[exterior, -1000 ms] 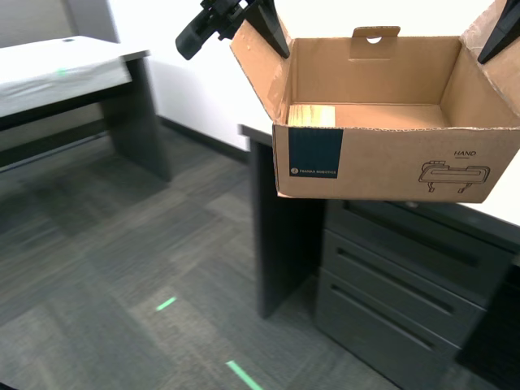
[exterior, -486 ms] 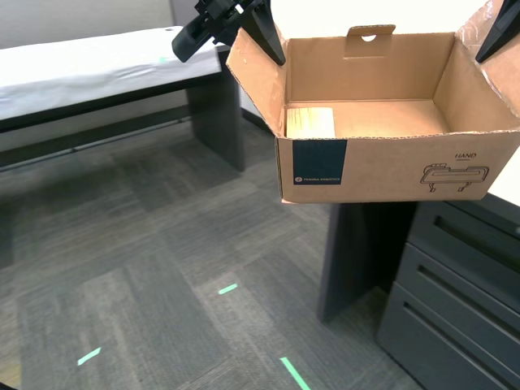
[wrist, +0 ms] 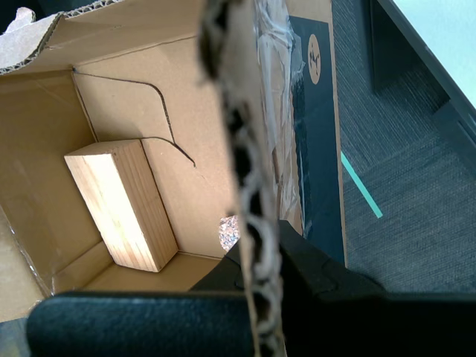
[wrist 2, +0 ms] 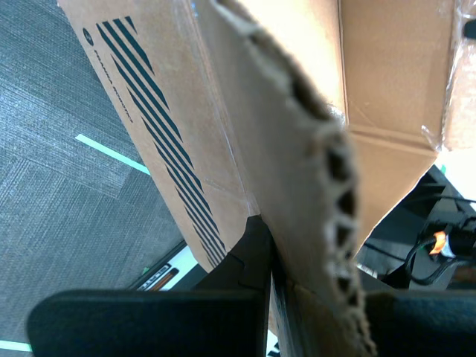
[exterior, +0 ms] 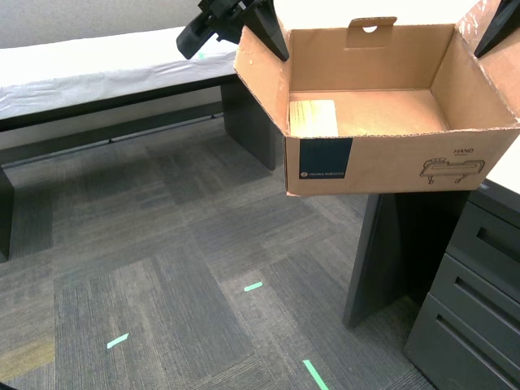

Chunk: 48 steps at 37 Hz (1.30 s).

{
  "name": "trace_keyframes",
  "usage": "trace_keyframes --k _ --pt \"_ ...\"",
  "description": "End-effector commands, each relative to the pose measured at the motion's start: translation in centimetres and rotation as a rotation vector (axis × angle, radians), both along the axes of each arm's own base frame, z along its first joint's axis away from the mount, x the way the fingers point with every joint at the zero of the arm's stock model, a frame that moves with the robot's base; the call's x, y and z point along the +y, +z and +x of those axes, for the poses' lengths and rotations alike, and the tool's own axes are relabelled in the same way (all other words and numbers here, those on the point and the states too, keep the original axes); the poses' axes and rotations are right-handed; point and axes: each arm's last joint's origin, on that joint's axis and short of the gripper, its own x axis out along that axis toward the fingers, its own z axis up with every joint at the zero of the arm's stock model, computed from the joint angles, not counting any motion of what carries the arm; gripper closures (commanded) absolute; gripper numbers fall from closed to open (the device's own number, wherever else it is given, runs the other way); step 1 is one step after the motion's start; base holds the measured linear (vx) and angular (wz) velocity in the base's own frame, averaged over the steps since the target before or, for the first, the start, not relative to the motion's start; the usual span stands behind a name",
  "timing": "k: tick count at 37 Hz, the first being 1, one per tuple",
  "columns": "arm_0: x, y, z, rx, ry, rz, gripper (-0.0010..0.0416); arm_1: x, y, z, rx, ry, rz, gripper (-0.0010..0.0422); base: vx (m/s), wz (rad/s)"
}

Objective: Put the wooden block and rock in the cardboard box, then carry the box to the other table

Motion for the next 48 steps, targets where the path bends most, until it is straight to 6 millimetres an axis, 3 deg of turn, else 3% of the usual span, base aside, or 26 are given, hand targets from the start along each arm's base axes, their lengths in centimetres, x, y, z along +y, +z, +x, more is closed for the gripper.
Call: trace_keyframes --k 1,21,34,48 --pt "0.09 0.14 0.11 -0.013 0.002 0.022 0.0406 -0.24 0.25 0.01 0.012 0.004 -0.035 0.0413 0.012 -0.025" --pt "0.08 0.14 0.11 -0.015 0.003 0.021 0.0406 -0.25 0.25 0.00 0.055 0.052 -0.034 0.0413 0.065 -0.029" --pt "0.08 0.16 0.15 -0.017 0.000 0.022 0.0406 -0.17 0.17 -0.11 -0.016 -0.041 -0.024 0.0413 0.156 0.054" --pt "0.08 0.17 0.18 -0.018 -0.005 0.024 0.0406 -0.18 0.13 0.12 -0.013 -0.022 -0.031 0.0413 0.172 0.033"
